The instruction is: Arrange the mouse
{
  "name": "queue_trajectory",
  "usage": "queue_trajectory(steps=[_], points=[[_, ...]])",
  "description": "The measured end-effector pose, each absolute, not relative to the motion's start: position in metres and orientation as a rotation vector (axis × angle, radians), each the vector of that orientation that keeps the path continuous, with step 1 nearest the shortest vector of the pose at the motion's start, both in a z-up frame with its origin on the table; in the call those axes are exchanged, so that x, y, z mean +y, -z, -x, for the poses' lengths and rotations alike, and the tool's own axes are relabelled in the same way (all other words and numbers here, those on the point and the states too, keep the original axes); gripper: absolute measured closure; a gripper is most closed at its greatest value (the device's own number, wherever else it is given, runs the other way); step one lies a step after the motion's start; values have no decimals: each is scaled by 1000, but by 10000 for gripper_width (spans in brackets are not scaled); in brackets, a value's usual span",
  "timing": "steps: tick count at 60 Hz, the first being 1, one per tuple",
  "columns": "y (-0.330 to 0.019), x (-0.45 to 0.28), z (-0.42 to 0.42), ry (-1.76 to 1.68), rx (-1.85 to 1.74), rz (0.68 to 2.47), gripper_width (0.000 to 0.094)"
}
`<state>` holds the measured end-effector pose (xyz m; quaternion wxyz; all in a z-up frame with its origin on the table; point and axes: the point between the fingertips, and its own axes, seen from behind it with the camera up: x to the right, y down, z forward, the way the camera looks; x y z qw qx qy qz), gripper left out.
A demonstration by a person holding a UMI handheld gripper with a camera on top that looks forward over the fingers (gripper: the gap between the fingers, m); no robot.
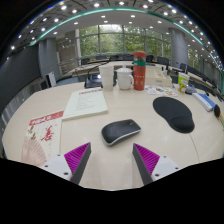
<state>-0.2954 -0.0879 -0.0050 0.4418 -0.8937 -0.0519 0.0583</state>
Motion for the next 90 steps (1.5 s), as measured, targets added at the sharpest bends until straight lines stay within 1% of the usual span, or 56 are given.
queue_trajectory(steps=[3, 16, 25, 30, 34, 37, 39, 41, 44, 53, 56, 61, 66, 71, 79, 83, 86, 90], points=[[10, -77, 300, -140, -132, 2228, 74], [12, -32, 300, -70, -133, 2233, 71], [13, -9, 306, -54, -146, 2248, 83], [14, 1, 309, -35, -164, 2251, 106], [14, 6, 311, -34, -167, 2258, 171], [15, 9, 312, -38, -162, 2267, 246], [15, 11, 312, -36, -160, 2270, 336], [15, 14, 311, -30, -162, 2273, 464], [15, 14, 312, -42, -163, 2279, 473], [16, 14, 312, -55, -199, 2294, 593], [16, 13, 312, -64, -208, 2301, 620], [9, 10, 310, -92, -202, 2307, 630], [-12, 9, 301, -103, -202, 2285, 646], [-51, 13, 288, -128, -188, 2231, 645], [-141, 37, 248, -147, -145, 2099, 646], [-180, 54, 221, -151, -129, 2035, 645], [-195, 69, 197, -142, -122, 2015, 646], [-195, 86, 159, -127, -102, 2006, 647]])
